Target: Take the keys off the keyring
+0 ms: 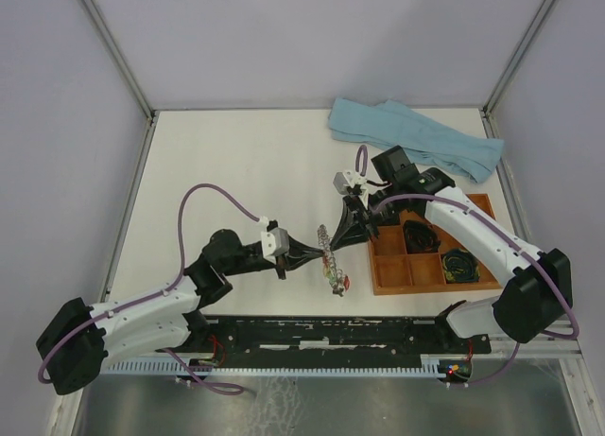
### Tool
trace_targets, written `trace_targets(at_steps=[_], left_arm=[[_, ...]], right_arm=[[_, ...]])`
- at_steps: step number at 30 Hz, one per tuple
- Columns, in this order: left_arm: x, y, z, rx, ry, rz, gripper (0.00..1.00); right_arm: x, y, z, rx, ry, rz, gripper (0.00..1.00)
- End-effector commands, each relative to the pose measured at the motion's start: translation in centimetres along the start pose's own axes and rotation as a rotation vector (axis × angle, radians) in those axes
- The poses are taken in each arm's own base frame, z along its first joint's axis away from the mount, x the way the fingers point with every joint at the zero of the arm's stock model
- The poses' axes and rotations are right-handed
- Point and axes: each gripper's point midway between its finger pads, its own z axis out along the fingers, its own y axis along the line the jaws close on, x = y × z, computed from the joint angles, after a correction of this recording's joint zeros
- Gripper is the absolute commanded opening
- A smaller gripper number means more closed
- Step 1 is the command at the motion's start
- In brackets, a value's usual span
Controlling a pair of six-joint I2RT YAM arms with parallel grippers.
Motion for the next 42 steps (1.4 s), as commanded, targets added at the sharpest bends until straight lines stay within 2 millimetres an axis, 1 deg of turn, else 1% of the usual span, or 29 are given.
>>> trace_targets(at_steps=[1, 5, 8, 11, 14, 18, 22, 27, 33, 37, 42], left_arm=[[-1.0, 0.1, 0.2, -0.002, -0.032, -0.008, 0.07], [-2.3, 0.3, -0.4, -0.033, -0.083, 0.009, 0.27], [-3.6, 0.4, -1.3, -0.068, -0.135, 0.037, 0.33], [-4.9, 0.4, -2.1, -0.091, -0.187, 0.06, 0.36], [-5.9, 0.5, -2.1, -0.093, -0.212, 0.068, 0.36], [-6.3, 0.5, -0.9, -0.056, -0.2, 0.048, 0.34], [-6.1, 0.4, 0.5, -0.012, -0.196, 0.012, 0.3], [-5.5, 0.3, 1.3, 0.013, -0.19, -0.016, 0.28], [-5.0, 0.2, 1.6, 0.03, -0.177, -0.026, 0.26], [-4.6, 0.5, 1.4, 0.003, -0.172, -0.016, 0.26], [-5.1, 0.8, 0.7, -0.029, -0.187, 0.012, 0.27]], right_arm=[[-2.6, 0.6, -0.2, -0.046, -0.069, -0.073, 0.01], [-2.6, 0.6, -0.2, -0.043, -0.068, -0.074, 0.01], [-2.5, 0.5, -0.2, -0.042, -0.066, -0.072, 0.01], [-2.4, 0.5, -0.1, -0.042, -0.063, -0.072, 0.01], [-2.3, 0.5, -0.2, -0.04, -0.06, -0.078, 0.01], [-2.3, 0.7, -0.2, -0.041, -0.057, -0.084, 0.01], [-2.2, 0.7, -0.2, -0.039, -0.055, -0.088, 0.01], [-2.2, 0.7, -0.2, -0.038, -0.054, -0.092, 0.01], [-2.1, 0.7, -0.2, -0.04, -0.053, -0.089, 0.01], [-2.1, 0.7, -0.2, -0.04, -0.053, -0.087, 0.01], [-2.1, 0.7, -0.2, -0.042, -0.055, -0.087, 0.01]])
